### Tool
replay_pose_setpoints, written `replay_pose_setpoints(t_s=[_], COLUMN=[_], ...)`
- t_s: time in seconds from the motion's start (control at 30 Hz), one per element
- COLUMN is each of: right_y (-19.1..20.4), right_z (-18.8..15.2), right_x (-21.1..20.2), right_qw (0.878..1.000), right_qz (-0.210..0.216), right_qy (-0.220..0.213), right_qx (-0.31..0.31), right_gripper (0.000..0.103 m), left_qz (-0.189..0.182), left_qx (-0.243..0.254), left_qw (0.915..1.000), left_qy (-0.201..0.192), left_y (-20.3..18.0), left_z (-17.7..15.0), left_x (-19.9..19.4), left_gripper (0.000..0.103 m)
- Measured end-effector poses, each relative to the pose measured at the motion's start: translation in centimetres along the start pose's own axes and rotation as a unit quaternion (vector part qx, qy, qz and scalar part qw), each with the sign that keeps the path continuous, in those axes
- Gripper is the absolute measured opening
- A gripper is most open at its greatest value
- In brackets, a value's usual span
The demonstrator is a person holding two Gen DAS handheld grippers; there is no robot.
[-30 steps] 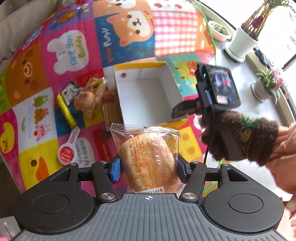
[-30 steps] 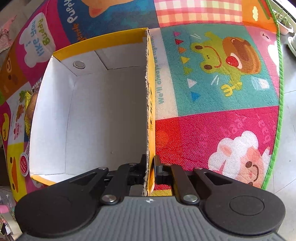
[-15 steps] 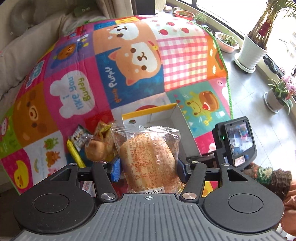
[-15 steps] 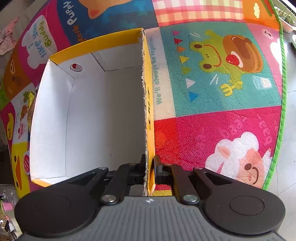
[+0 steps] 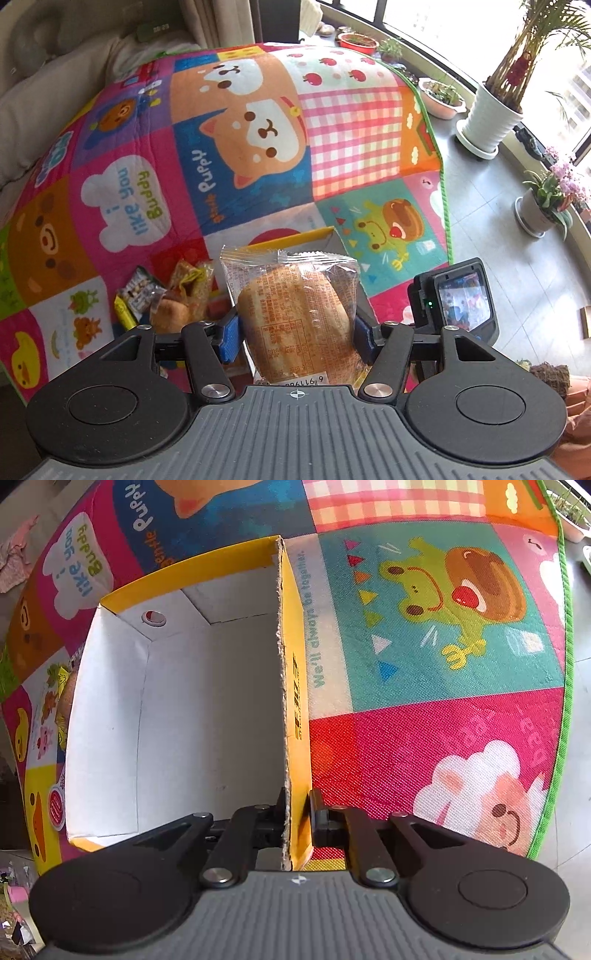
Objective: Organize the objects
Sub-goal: 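Carry the bread roll into the box and open the left gripper while the right holds the box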
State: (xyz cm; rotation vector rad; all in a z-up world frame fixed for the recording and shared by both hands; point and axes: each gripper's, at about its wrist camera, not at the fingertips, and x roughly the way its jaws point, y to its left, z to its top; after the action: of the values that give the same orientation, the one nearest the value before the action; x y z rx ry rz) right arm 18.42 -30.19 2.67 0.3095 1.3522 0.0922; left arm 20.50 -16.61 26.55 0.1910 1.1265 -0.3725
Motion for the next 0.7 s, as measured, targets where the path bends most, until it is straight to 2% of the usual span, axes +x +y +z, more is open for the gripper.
replay_pose_setpoints(t_s=[0.17,0.3,0.47,0.57,0.7], right_y=[0.1,0.3,0.3,0.3,0.3], right_z=[0.0,0.0,0.0,0.0,0.0], right_x=[0.1,0.1,0.1,0.2,0.5], right_qw=[1.000,1.000,1.000,1.000,1.000], right_qz=[-0.001,-0.003,-0.004,-0.005,-0.009], right_qy=[0.000,0.001,0.001,0.002,0.004], right_qx=[-0.002,-0.004,-0.005,-0.004,-0.006], right_gripper=[0.012,0.013,0.013,0.013,0.013], left_qz=[0.007,0.038,-0.007,-0.007,-0.017], left_qx=[-0.006,0.025,0.005,-0.003,-0.013], left_qw=[0.9999,0.9989,0.9999,1.0000,0.9992], left_qy=[-0.009,-0.010,-0.008,-0.004,-0.033], left_y=[0.4,0.0,0.8,1.0,1.6], left_z=[-0.2,-0.4,-0.6,-0.9,-0.9], left_x=[-0.1,0.4,0.9,1.8,3.6], left_gripper=[0.064,0.065,0.065,0.065,0.067])
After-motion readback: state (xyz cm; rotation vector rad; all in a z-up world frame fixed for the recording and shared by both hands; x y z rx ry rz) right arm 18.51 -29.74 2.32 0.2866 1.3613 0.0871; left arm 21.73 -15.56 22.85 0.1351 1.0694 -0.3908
